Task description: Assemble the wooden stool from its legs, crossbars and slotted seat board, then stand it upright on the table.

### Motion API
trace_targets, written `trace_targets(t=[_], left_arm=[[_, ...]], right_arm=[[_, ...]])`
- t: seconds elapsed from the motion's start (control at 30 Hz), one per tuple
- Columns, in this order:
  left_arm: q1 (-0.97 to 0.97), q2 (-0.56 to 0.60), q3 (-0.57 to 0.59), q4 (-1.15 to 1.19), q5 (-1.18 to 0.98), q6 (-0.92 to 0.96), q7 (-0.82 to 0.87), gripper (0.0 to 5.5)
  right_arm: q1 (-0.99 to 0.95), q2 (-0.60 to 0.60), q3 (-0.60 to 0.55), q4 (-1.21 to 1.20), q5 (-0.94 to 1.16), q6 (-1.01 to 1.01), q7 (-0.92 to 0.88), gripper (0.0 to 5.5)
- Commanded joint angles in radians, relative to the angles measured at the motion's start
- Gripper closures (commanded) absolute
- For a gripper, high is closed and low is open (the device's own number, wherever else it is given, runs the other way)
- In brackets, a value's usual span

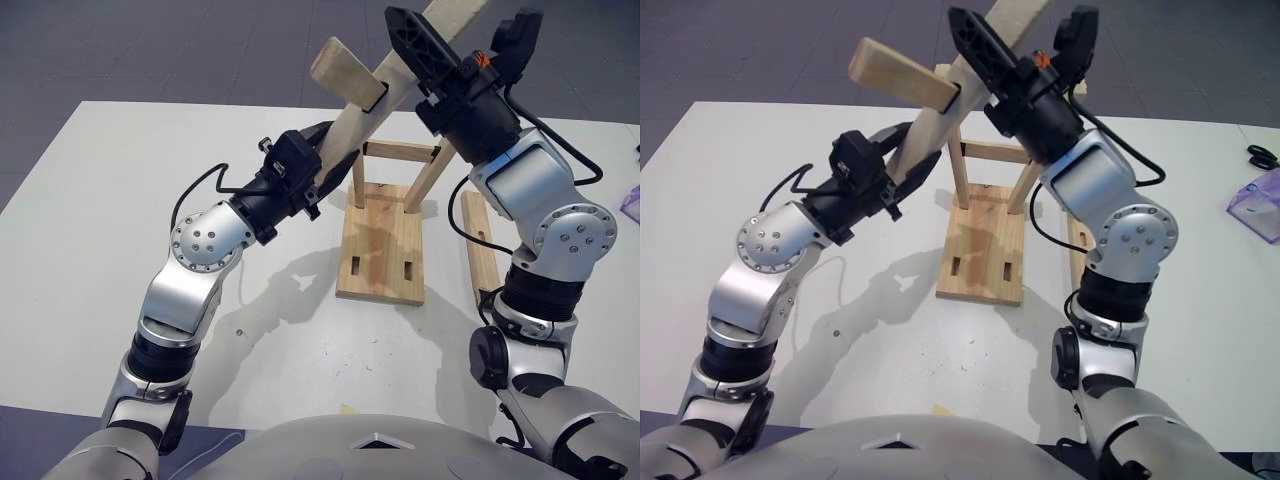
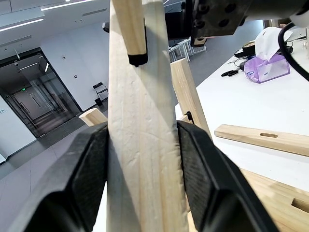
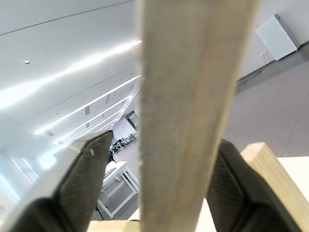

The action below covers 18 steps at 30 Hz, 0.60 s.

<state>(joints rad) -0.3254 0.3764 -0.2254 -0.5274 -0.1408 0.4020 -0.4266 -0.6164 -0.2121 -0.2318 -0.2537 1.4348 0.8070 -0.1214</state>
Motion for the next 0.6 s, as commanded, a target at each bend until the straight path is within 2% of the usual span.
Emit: trace_targets(t=[0.03, 0.27, 0.47, 0.57, 0.6], left_arm=[[0.006, 0.013, -0.001, -0.018, 0.027, -0.009, -0.009, 3.44], [0.025, 0.017, -0.007, -0.015, 0.051, -0.019, -0.019, 3.44], [0.019, 0.025, -0.011, 0.001, 0.061, -0.024, -0.041, 3.44], [0.044, 0.008, 0.052, -0.028, -0.015, 0.031, -0.04, 2.86], [0.061, -0.014, 0.114, -0.047, -0.077, 0.068, -0.024, 2.69]], right_arm=[[-0.002, -0.013, -0.01, 0.005, 0.066, 0.016, -0.033, 3.35], [0.019, -0.022, -0.009, -0.031, 0.063, -0.012, -0.015, 4.41], [0.05, 0.004, -0.021, -0.061, 0.039, -0.065, -0.033, 4.42], [0.081, -0.004, -0.063, -0.075, -0.01, -0.117, -0.05, 4.48], [0.1, -0.011, -0.086, -0.081, 0.004, -0.128, -0.066, 4.48]])
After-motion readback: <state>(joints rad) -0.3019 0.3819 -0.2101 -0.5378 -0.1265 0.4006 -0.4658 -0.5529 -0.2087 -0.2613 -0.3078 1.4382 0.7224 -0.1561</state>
